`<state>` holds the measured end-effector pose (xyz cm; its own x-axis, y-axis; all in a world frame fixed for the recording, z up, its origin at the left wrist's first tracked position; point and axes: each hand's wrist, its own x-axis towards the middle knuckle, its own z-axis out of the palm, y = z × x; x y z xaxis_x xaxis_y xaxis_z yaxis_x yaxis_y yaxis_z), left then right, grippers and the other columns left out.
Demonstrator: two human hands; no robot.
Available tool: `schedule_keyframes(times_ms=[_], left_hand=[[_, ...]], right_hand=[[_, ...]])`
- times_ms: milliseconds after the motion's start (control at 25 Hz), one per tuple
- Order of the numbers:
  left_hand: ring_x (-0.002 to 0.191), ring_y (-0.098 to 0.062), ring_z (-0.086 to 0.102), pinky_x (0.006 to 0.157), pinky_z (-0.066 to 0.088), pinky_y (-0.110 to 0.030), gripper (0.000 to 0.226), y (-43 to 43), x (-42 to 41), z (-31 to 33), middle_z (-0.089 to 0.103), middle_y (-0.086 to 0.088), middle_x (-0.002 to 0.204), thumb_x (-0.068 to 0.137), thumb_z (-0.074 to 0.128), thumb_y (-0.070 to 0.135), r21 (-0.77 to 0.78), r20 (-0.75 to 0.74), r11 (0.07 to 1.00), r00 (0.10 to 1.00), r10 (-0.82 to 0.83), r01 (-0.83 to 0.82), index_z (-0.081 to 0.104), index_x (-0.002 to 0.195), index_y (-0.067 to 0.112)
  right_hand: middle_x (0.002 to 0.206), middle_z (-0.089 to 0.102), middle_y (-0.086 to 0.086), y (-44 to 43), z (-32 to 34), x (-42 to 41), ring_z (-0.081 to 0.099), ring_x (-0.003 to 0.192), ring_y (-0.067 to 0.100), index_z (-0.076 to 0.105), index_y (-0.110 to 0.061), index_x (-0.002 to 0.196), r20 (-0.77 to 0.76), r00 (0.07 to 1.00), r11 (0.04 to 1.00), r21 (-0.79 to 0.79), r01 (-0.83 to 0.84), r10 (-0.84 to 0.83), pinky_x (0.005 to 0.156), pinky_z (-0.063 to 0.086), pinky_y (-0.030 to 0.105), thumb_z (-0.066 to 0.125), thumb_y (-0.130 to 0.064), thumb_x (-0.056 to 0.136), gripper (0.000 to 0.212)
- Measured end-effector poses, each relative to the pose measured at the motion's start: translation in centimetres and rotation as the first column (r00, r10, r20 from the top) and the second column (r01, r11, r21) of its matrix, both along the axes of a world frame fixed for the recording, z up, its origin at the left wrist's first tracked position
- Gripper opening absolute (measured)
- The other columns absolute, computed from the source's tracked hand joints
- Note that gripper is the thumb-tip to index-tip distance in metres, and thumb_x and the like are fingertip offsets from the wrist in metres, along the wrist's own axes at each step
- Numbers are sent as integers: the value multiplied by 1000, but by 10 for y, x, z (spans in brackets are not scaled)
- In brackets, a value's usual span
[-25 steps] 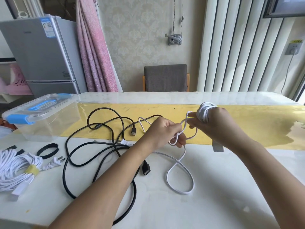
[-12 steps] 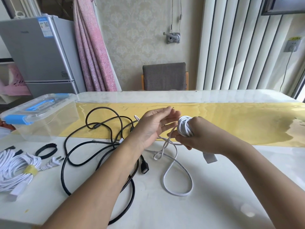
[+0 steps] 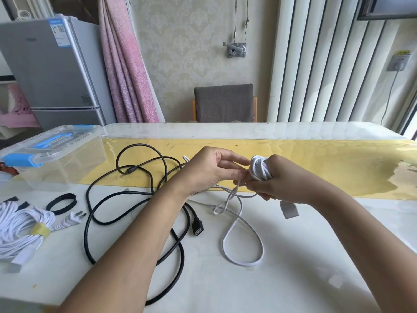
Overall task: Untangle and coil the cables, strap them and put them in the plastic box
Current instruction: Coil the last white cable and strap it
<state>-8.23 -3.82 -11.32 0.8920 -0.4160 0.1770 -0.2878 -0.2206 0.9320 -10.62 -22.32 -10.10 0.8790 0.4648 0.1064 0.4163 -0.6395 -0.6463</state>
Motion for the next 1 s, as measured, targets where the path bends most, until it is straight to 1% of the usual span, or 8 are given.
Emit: schedule_keyframes(times_ms=[120,200,360,560,680,800,920,1000], left_hand=[[71,-12,67,78,54,-22,22,-7,-4,0,71,-3,78,84,63,-4,-8,3,993,993,120,-120,70,92,15],[59,-10,56,65,54,-20,32,-5,-1,5,62,-2,72,84,43,-13,-308,-216,929,966,142,-205,69,88,6],[40,-3,42,41,34,-13,37,33,8,21,54,2,62,56,46,-9,-858,-419,426,871,-255,-288,69,83,1],[46,-4,48,44,34,-14,42,79,20,16,69,-4,101,70,43,-10,-899,-433,13,891,137,-438,58,101,13],[55,-4,51,50,42,-13,31,94,26,17,64,-6,109,91,40,-9,-861,-459,32,803,381,-507,58,103,14],[62,-7,55,53,48,-15,32,88,34,11,64,-4,91,91,40,-12,-734,-447,261,735,510,-627,59,90,14],[80,-18,60,73,50,-26,27,76,38,-7,67,-10,97,87,48,-10,-75,-100,599,604,791,-797,60,83,14],[96,-28,59,80,43,-29,21,67,31,-11,67,-11,105,86,49,-2,291,275,444,518,810,-848,63,87,13]], right_hand=[[42,52,-9,-2,-1,2,42,40,4,72,-5,78,-10,1000,1000,-25,-16,16,45,31,10,56,-8,88,18],[41,51,-9,-5,-3,6,40,39,5,71,-3,76,14,1000,998,-63,9,-8,43,31,11,59,-14,90,21],[44,47,-5,-20,-8,16,35,42,10,63,-4,64,-8,996,992,-86,91,-92,44,30,13,65,-35,88,39],[47,45,-3,-63,5,22,31,47,15,65,10,86,-253,966,954,299,33,46,44,28,20,70,-19,81,31],[43,38,-3,-92,8,25,30,42,14,69,-4,70,-202,965,831,555,-30,170,43,26,23,79,-39,66,37],[39,23,-7,-107,12,31,18,37,12,66,-20,68,-87,956,605,789,-105,280,41,23,17,71,-38,73,19],[41,17,-6,-106,13,37,13,37,8,63,-17,76,-70,953,431,900,-68,296,39,19,13,58,-29,84,16],[40,26,-7,-100,10,37,21,39,10,66,-16,70,-92,983,534,845,-6,157,38,26,14,50,-23,87,24]])
